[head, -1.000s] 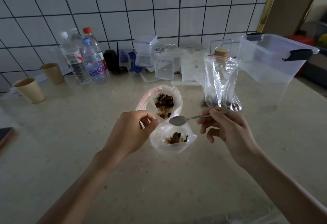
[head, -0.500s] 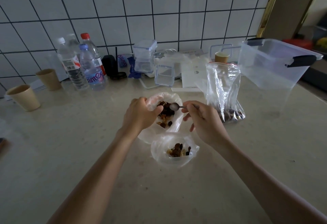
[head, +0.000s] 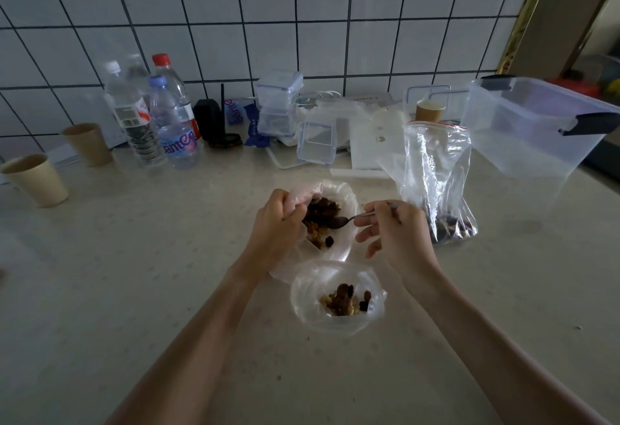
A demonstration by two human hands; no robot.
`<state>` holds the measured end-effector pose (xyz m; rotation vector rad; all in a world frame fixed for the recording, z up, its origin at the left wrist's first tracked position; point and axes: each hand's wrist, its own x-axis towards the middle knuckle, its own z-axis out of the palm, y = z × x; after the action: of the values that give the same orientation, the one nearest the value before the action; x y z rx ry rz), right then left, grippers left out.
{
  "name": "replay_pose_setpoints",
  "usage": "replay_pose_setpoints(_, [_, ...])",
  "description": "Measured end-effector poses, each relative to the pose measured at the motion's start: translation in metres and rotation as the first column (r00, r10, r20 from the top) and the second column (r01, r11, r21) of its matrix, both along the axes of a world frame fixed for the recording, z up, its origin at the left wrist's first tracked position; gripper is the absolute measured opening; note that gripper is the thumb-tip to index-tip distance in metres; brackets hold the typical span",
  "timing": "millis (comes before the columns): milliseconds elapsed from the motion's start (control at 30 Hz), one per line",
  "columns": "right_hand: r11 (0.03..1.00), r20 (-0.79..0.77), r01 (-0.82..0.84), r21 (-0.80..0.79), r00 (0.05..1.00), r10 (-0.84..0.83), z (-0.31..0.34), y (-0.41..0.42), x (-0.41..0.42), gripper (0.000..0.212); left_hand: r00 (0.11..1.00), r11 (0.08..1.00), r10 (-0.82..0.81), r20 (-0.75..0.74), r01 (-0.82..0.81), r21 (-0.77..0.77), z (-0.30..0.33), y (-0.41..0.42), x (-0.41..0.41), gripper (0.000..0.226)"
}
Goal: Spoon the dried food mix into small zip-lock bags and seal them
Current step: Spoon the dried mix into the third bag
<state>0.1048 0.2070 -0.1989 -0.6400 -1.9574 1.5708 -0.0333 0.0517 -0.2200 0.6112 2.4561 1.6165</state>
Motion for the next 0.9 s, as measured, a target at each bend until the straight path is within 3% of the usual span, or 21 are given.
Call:
replay_pose_setpoints(100, [1.000,0.010,-0.024,-0.005,1.000,0.024,0.000,-0.006,-0.006,0.025,1.000,0.999,0.017,-0.012,-0.016,0.047,-0.001,0.001,0.000,0.007])
replay_pose_setpoints(267, [0.933,0.015,-0.055,-0.356,0.998,0.065,0.001,-0.001,-0.010,0.021,0.999,0.990,-0.004,-0.040,0.010,0.142,-0.002,0.007,0.008,0.012])
replay_pose_setpoints(433, [0.809,-0.035,-0.098,-0.580,0.995,0.096,-0.003,0.004,-0.008,0.023,0.997,0.995,0.016,-0.081,-0.009,0.096,-0.002,0.010,0.009,0.012])
replay_pose_setpoints(633, [0.759,-0.088,-0.120,-0.640,0.993,0.082,-0.002,0.006,-0.005,0.024,0.997,1.000,0.011,-0.077,-0.010,0.010,0.001,0.002,0.002,0.015])
replay_pose_setpoints(900, [0.776,-0.107,-0.155,-0.612,0.988,0.114,0.001,0.009,0.003,0.025,0.995,0.995,-0.088,-0.048,0.085,-0.061,0.014,-0.017,-0.011,0.017])
